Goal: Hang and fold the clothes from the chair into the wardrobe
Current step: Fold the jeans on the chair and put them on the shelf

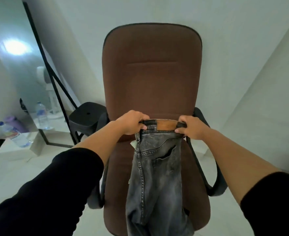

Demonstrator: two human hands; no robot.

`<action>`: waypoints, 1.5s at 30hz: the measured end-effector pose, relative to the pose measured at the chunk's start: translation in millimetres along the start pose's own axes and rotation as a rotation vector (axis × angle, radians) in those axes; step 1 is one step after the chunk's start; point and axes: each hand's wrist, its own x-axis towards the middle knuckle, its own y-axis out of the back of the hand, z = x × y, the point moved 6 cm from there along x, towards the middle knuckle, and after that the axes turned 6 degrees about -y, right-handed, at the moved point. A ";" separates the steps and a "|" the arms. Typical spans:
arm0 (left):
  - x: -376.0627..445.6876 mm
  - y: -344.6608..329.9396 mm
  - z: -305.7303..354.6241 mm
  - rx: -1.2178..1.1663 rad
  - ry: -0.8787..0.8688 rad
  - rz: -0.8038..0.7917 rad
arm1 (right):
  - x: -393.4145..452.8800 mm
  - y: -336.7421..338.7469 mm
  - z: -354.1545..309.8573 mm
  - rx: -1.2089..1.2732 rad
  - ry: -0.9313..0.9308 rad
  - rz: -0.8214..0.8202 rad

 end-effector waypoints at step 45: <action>-185.2 262.2 194.4 -0.404 0.094 0.939 | -250.1 121.1 -55.1 0.016 -0.072 0.413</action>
